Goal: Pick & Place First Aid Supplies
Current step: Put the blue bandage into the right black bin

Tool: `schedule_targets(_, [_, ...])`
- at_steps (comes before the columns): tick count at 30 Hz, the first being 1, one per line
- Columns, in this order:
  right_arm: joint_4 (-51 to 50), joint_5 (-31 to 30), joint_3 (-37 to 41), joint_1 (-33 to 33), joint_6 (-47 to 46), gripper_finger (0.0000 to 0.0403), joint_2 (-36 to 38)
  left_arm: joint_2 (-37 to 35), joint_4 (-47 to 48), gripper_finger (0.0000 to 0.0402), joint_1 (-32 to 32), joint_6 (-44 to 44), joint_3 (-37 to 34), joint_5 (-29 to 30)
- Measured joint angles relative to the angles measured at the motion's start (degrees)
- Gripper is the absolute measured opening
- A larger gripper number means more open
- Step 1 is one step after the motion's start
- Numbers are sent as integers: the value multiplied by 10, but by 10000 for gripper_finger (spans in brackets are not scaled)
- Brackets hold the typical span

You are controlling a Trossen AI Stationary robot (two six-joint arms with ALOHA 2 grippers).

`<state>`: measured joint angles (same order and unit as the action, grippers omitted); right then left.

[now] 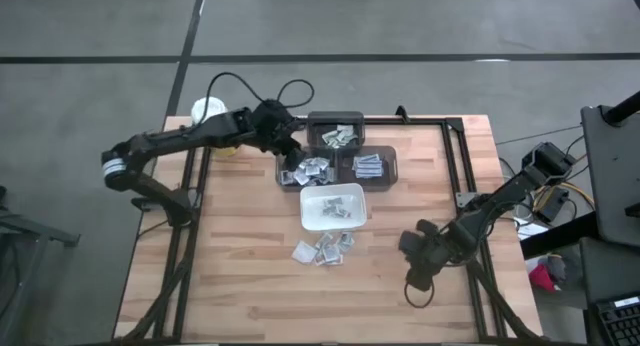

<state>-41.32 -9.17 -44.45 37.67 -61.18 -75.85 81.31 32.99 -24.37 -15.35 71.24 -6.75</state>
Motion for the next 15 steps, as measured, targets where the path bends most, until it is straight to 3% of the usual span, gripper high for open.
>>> schedule_targets(8, [131,-17,0,-50,188,8,4,-54,0,206,102,-5,-2,3])
schedule_targets(15, [158,33,3,-122,322,8,35,-63,0,206,189,-43,-3,25])
